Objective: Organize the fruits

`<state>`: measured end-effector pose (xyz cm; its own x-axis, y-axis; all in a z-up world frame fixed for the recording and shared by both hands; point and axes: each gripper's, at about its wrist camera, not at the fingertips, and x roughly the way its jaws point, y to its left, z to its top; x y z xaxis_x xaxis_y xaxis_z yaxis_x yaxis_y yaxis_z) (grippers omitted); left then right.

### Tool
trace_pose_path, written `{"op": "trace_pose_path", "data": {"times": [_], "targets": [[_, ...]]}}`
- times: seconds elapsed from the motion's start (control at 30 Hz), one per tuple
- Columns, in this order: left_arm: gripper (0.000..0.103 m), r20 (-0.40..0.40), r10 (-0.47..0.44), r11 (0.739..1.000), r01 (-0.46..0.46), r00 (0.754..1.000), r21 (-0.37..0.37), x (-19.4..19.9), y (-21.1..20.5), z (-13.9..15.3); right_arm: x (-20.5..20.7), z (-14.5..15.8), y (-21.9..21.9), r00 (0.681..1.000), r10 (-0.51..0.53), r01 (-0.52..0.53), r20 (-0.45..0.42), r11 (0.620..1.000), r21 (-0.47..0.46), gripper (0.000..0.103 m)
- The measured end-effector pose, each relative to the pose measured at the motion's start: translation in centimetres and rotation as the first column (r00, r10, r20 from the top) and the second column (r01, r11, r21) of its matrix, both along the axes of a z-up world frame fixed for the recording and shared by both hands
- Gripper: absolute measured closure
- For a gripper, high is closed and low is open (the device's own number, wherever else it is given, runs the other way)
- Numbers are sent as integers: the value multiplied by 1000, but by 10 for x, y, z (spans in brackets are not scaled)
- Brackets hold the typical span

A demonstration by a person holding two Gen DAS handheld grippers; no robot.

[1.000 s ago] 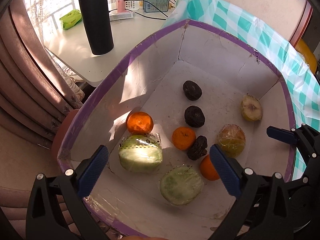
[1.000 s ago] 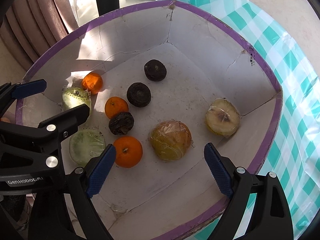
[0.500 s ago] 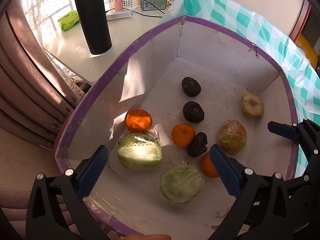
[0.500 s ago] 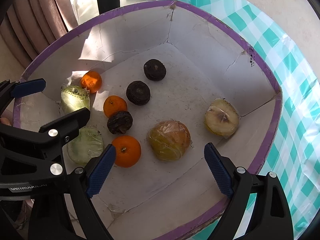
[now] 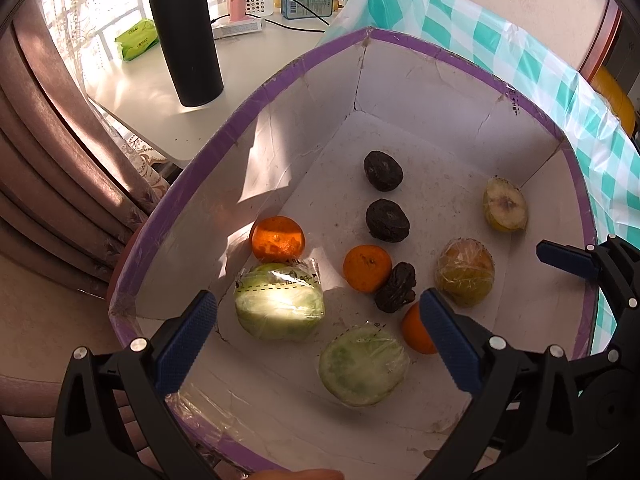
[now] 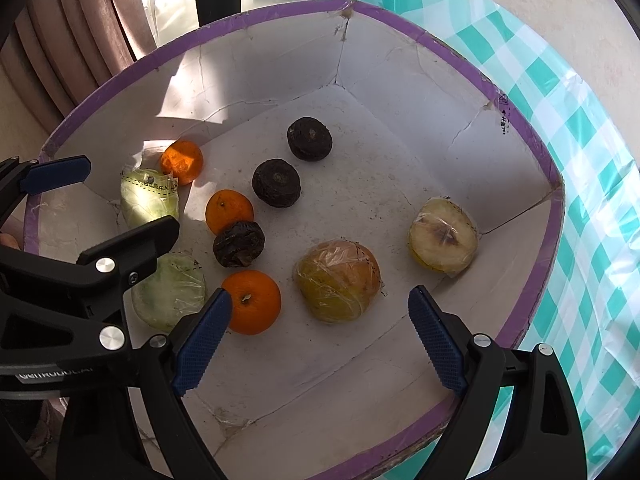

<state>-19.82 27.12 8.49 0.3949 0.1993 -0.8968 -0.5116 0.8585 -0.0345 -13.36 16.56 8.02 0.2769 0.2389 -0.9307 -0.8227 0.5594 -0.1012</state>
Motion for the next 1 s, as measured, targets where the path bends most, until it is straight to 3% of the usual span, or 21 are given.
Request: {"op": "trace_pose_path", "data": {"times": [1.0], "targets": [[2, -8, -2, 1000, 2, 1000, 4, 0, 1, -2, -2, 0, 2, 1000, -3, 3, 14, 1000, 4, 16]]}}
